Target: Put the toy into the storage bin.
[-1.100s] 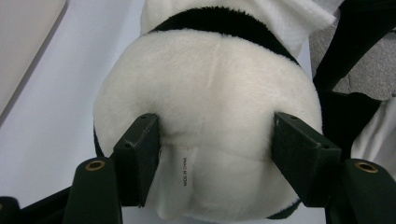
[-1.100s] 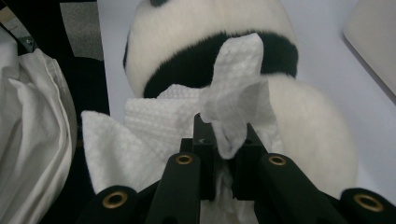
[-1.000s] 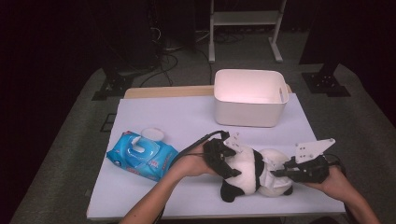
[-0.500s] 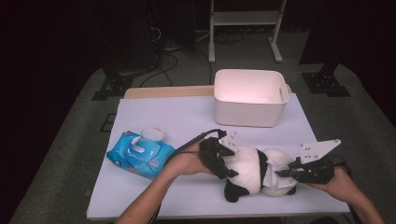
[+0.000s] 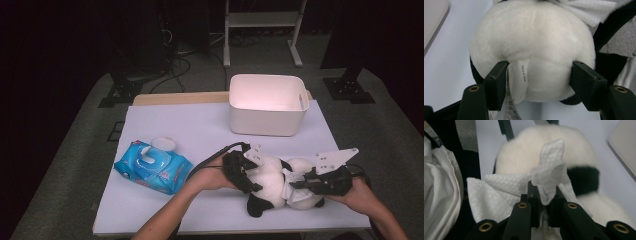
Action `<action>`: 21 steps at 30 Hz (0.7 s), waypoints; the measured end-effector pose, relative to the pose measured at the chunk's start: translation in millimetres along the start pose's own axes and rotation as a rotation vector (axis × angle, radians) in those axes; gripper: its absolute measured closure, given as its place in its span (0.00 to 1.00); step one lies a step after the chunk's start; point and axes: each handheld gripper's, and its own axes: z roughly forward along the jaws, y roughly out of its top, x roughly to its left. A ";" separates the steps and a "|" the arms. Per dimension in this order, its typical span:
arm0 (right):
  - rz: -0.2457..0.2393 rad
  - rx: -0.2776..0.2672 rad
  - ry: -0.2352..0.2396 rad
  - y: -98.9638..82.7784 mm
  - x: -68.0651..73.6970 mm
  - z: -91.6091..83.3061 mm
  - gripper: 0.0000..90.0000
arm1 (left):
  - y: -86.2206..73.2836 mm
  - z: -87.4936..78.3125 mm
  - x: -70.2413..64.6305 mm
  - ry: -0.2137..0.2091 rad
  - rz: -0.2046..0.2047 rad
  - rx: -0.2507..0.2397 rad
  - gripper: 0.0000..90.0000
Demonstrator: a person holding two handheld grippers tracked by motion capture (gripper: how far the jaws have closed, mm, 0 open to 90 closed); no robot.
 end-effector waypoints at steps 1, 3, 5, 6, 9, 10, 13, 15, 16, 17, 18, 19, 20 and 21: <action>-0.008 -0.002 0.005 2.6 0.9 2.3 0.91 | 2.2 1.4 -0.4 0.005 0.006 0.005 0.37; -0.029 -0.012 0.015 10.3 2.9 6.2 0.91 | 4.8 3.4 0.0 0.006 0.011 0.005 0.37; -0.045 -0.044 0.043 19.4 5.2 10.1 0.91 | 6.1 5.7 -0.1 0.004 0.010 -0.001 0.37; -0.056 -0.044 0.046 24.1 7.2 13.4 0.91 | 6.1 6.1 0.0 0.006 0.009 -0.002 0.37; -0.091 -0.026 0.046 32.4 9.2 21.5 0.91 | 1.8 1.8 1.8 0.000 0.003 -0.007 0.36; -0.084 -0.025 0.051 32.1 8.6 21.0 0.91 | 0.0 0.1 2.0 -0.001 0.000 -0.016 0.35; -0.074 -0.014 0.042 27.0 8.8 16.5 0.91 | -3.3 -4.4 0.7 0.001 0.006 -0.023 0.34; -0.062 0.000 0.026 20.6 10.2 11.8 0.91 | -6.5 -5.8 0.6 0.005 0.011 -0.010 0.33; -0.056 0.007 0.016 16.1 10.8 9.0 0.91 | -7.5 -5.4 1.0 0.006 0.007 -0.006 0.33; -0.048 0.011 0.011 13.7 11.4 7.3 0.91 | -8.8 -4.5 1.7 0.000 -0.002 -0.008 0.33; -0.044 0.012 0.003 10.6 11.8 5.1 0.91 | -9.1 -3.8 1.9 -0.004 -0.006 -0.014 0.33; -0.039 0.014 0.000 9.2 12.8 3.9 0.91 | -8.6 -3.1 1.7 -0.003 -0.002 -0.014 0.33; -0.041 0.016 -0.003 9.0 13.7 3.6 0.91 | -8.0 -2.0 1.0 -0.003 -0.002 -0.015 0.34; -0.046 0.014 -0.005 9.7 14.2 3.9 0.91 | -7.0 -1.0 0.6 0.000 0.004 -0.012 0.34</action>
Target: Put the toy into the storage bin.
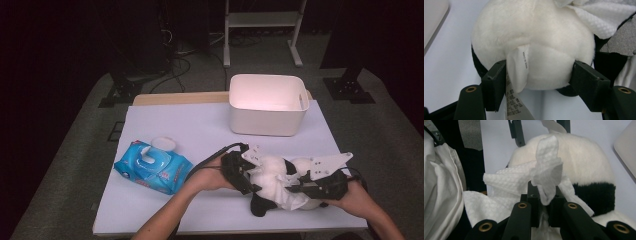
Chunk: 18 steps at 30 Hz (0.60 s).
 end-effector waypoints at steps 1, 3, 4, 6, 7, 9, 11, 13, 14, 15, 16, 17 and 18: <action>-0.006 0.003 -0.002 1.8 1.0 0.7 0.91 | 1.2 1.1 -0.4 0.001 0.005 0.000 0.34; -0.028 0.003 0.003 8.1 2.3 3.8 0.91 | 2.4 1.7 -0.6 0.000 0.004 0.001 0.34; -0.036 0.007 0.002 12.3 3.5 6.4 0.91 | 3.2 2.1 -0.7 0.003 0.007 0.005 0.34; -0.062 0.001 0.016 22.0 4.6 13.4 0.91 | 3.6 2.6 -0.7 0.004 0.005 0.005 0.34; -0.071 -0.001 0.023 26.6 5.1 16.8 0.91 | 3.7 2.9 -0.6 0.003 0.006 0.007 0.34; -0.090 -0.005 0.034 35.5 6.3 24.4 0.91 | 3.7 3.3 -0.5 0.005 0.007 0.008 0.34; -0.104 -0.007 0.044 42.4 7.4 32.0 0.91 | 2.6 3.2 -0.5 0.006 0.009 0.009 0.34; -0.117 -0.002 0.049 45.7 8.5 36.8 0.91 | 0.3 2.4 0.0 0.002 0.006 0.008 0.34; -0.117 -0.003 0.050 45.8 8.2 37.0 0.91 | -1.0 2.1 0.0 0.000 0.000 -0.003 0.34; -0.107 -0.003 0.053 44.7 7.8 35.6 0.91 | -1.5 1.8 0.0 -0.003 -0.001 -0.005 0.34; -0.103 -0.005 0.053 42.8 7.2 33.6 0.91 | -1.6 1.8 -0.1 -0.003 0.000 -0.009 0.35; -0.099 -0.007 0.053 41.2 7.1 31.7 0.91 | -1.5 2.2 -0.4 -0.003 0.001 -0.013 0.35; -0.091 -0.008 0.048 38.9 7.5 28.7 0.91 | -1.3 2.4 -0.6 -0.003 0.002 -0.014 0.35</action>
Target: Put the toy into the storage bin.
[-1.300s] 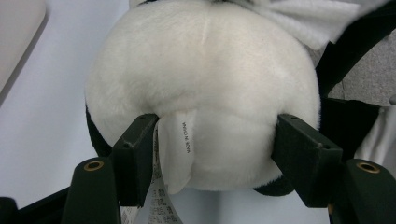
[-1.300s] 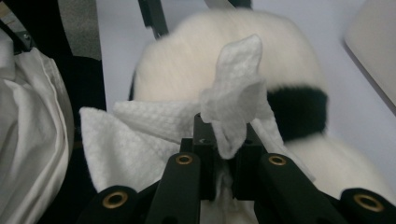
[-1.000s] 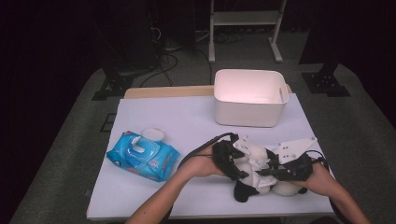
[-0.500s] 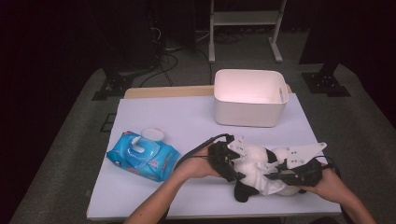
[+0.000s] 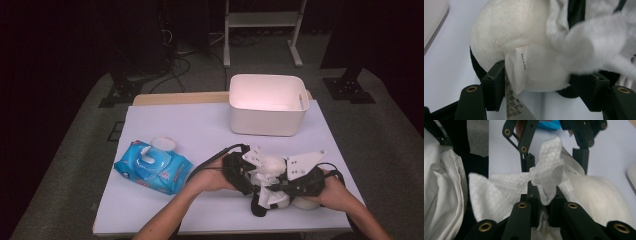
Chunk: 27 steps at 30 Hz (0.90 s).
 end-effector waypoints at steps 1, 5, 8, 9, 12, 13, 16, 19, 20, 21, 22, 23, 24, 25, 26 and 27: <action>0.001 0.003 -0.010 -2.9 0.5 -2.9 0.91 | 0.0 0.1 0.1 -0.001 -0.001 -0.003 0.35; 0.041 0.009 -0.025 -18.5 2.5 -13.4 0.91 | 0.5 0.0 -0.9 0.002 -0.001 -0.002 0.35; 0.067 0.008 -0.031 -29.1 3.2 -20.0 0.91 | 1.2 -0.1 -1.2 0.002 0.001 0.000 0.35; 0.069 0.008 -0.034 -31.8 3.0 -21.6 0.91 | 1.3 -0.1 -1.2 0.003 0.002 0.001 0.35; 0.077 0.005 -0.040 -34.7 3.8 -24.4 0.91 | 1.9 0.2 -1.1 0.001 0.001 0.001 0.35; 0.074 0.010 -0.043 -33.4 4.3 -24.1 0.91 | 2.1 0.5 -1.0 0.002 0.000 0.003 0.35; 0.051 0.013 -0.046 -25.0 3.9 -21.3 0.91 | 3.1 1.5 -1.0 -0.004 -0.002 0.002 0.35; 0.019 0.018 -0.038 -11.6 1.7 -14.8 0.91 | 4.8 3.5 -2.1 -0.007 0.005 -0.001 0.35; 0.010 0.018 -0.034 -6.8 0.5 -12.1 0.91 | 5.3 4.1 -2.4 -0.009 0.006 0.000 0.35; 0.000 0.017 -0.030 -0.8 -1.4 -8.6 0.91 | 5.4 4.6 -2.7 -0.012 0.004 -0.002 0.35; -0.008 0.016 -0.027 2.5 -2.9 -6.4 0.91 | 5.5 5.6 -3.4 -0.014 -0.001 -0.009 0.35; -0.015 0.014 -0.023 6.7 -4.5 -3.1 0.91 | 5.7 6.1 -3.8 -0.017 0.004 -0.008 0.35; -0.021 0.015 -0.019 10.5 -6.2 0.4 0.91 | 5.8 6.5 -4.6 -0.019 0.005 -0.010 0.35; -0.021 0.019 -0.014 13.9 -7.3 4.2 0.91 | 5.6 6.6 -4.9 -0.017 0.003 -0.010 0.35; -0.027 0.028 -0.008 16.2 -8.4 7.2 0.91 | 5.0 6.4 -4.7 -0.015 0.001 -0.007 0.35; -0.035 0.035 -0.006 17.6 -9.9 9.5 0.91 | 4.2 5.8 -4.1 -0.014 0.002 -0.005 0.35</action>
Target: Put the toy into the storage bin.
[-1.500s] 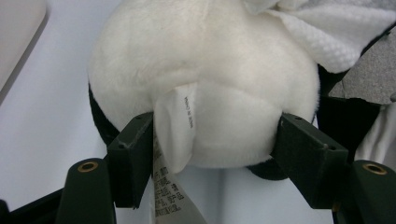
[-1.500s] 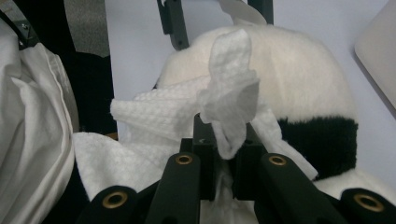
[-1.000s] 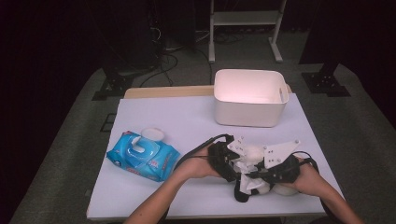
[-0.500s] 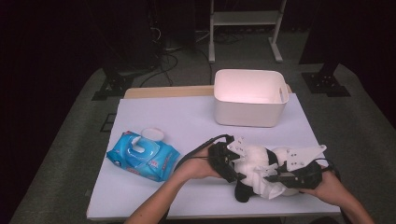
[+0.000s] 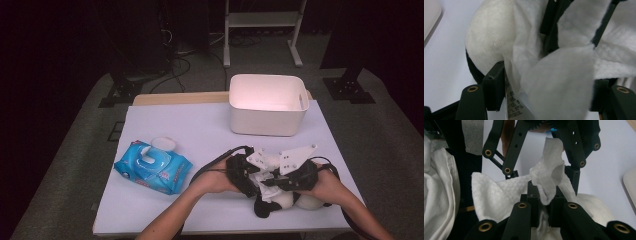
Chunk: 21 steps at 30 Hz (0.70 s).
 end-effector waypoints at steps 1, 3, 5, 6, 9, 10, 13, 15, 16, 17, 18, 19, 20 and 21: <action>0.002 0.004 0.001 0.4 -1.1 0.4 0.91 | -1.0 0.0 -0.3 -0.001 -0.006 -0.007 0.36; 0.007 0.004 -0.005 -1.7 -3.1 -3.5 0.91 | -1.1 0.1 -0.7 0.000 0.000 -0.006 0.36; 0.019 -0.001 -0.017 -6.1 -4.5 -9.9 0.91 | -0.2 0.2 -0.7 0.001 0.006 -0.001 0.35; 0.031 -0.003 -0.026 -9.9 -5.5 -14.3 0.91 | 0.2 0.2 -0.9 0.001 0.007 0.001 0.35; 0.058 -0.003 -0.046 -20.3 -8.9 -24.9 0.91 | 0.7 0.2 -1.2 0.004 0.008 0.005 0.35; 0.069 -0.006 -0.054 -24.7 -10.9 -28.5 0.91 | 0.8 0.1 -1.1 0.005 0.009 0.007 0.35; 0.120 0.001 -0.073 -39.7 -17.0 -38.5 0.90 | 1.7 0.1 -0.9 0.004 0.008 0.012 0.35; 0.152 0.002 -0.077 -50.4 -20.6 -42.9 0.90 | 2.8 0.1 -0.5 0.002 0.010 0.017 0.35; 0.165 -0.004 -0.073 -53.7 -21.6 -44.0 0.90 | 3.3 0.2 -0.3 0.001 0.007 0.017 0.35; 0.169 -0.011 -0.071 -55.6 -22.1 -44.5 0.90 | 3.7 0.1 0.0 -0.002 0.009 0.020 0.35; 0.172 -0.013 -0.071 -55.9 -21.4 -44.2 0.90 | 4.1 -0.4 0.3 -0.003 0.011 0.025 0.35; 0.167 -0.011 -0.073 -55.4 -20.4 -43.3 0.90 | 4.3 -1.0 0.5 -0.003 0.011 0.029 0.35; 0.162 -0.010 -0.073 -54.8 -19.9 -42.1 0.90 | 4.4 -2.1 0.9 -0.005 0.011 0.034 0.34; 0.159 -0.009 -0.071 -54.0 -19.1 -40.6 0.90 | 4.5 -4.0 1.5 -0.006 0.008 0.037 0.34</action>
